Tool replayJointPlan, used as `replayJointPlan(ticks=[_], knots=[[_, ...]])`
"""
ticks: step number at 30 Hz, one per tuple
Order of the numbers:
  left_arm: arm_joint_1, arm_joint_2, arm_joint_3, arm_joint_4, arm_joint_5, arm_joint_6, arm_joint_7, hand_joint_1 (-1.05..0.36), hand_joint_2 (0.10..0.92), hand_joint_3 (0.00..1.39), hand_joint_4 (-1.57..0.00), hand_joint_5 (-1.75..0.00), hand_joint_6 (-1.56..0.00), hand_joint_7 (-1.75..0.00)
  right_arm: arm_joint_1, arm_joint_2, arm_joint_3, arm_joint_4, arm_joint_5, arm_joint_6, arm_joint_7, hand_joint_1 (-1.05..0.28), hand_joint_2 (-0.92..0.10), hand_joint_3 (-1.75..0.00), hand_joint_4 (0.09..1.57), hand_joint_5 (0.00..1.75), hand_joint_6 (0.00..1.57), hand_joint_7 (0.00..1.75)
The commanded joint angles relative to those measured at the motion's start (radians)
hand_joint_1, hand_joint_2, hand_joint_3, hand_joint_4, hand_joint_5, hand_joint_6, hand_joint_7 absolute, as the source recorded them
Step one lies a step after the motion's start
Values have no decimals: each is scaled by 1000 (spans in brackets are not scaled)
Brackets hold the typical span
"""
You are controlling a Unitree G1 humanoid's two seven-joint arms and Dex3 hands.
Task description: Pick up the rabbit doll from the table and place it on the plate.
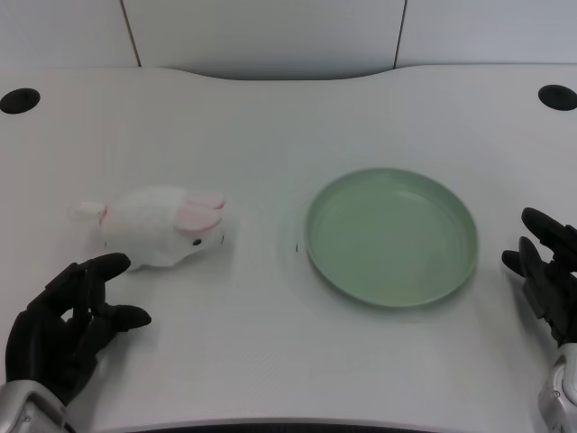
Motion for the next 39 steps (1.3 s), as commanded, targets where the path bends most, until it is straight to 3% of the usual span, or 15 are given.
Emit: replayJointPlan(ticks=[1,6,10,13,17,20,24,27,29,31,33,35,36,39], knots=[[4,14,5,20,3,-19,-15,-541,921,637,-536,-1611,-614,-977,0,-9,-6,-1,11,0,-3,-307,-921,-232,956,386,936,15],[1,13,4,35,6,-40,-20,-553,921,630,-528,-1608,-603,-994,-8,-20,19,0,-21,20,-42,-305,-921,-251,931,371,913,3],[3,15,2,40,10,-54,-23,-558,921,624,-522,-1613,-598,-1008,3,-9,5,-3,1,-7,-8,-309,-921,-248,934,377,911,5],[7,20,-5,40,27,-85,-31,-559,921,611,-527,-1625,-608,-1028,5,-14,12,-3,-14,-9,-28,-317,-921,-242,940,383,916,7],[29,43,-66,31,145,-302,-71,-567,921,570,-514,-1622,-582,-1058,13,-8,15,-4,-20,-17,-44,-296,-921,-250,936,378,925,11],[21,72,-106,30,213,-438,-99,-596,921,569,-526,-1616,-617,-1084,15,1,6,-4,-5,-24,-26,-273,-921,-257,941,381,923,9],[-25,122,-135,1,247,-488,-124,-594,921,598,-519,-1604,-596,-1066,17,1,8,-3,-8,-25,-23,-257,-921,-263,937,380,917,5],[-68,165,-156,-18,277,-499,-132,-606,921,610,-539,-1580,-612,-1027,29,2,41,-9,-53,-57,-82,-266,-921,-267,951,389,907,1],[-121,210,-170,-26,305,-526,-146,-613,921,632,-521,-1593,-581,-1051,30,7,43,-8,-47,-63,-78,-301,-921,-255,962,403,905,1],[-168,254,-185,-26,340,-553,-152,-629,921,638,-480,-1600,-542,-1074,28,2,45,-3,-49,-63,-73,-311,-921,-253,960,409,908,5],[-230,302,-208,-10,402,-604,-143,-621,921,617,-464,-1543,-542,-1017,23,5,40,-2,-43,-50,-72,-305,-921,-249,954,412,917,10],[-285,349,-235,2,475,-631,-127,-573,921,594,-442,-1488,-538,-934,25,11,42,-4,-45,-48,-81,-291,-921,-253,944,412,907,4],[-314,376,-252,6,518,-635,-122,-565,921,587,-439,-1477,-540,-915,28,15,38,-6,-39,-53,-73,-288,-921,-255,942,412,904,3],[-396,461,-315,13,683,-651,-89,-591,921,448,-414,-1220,-542,-534,34,24,33,-11,-29,-68,-55,-334,-921,-247,908,400,889,0]])
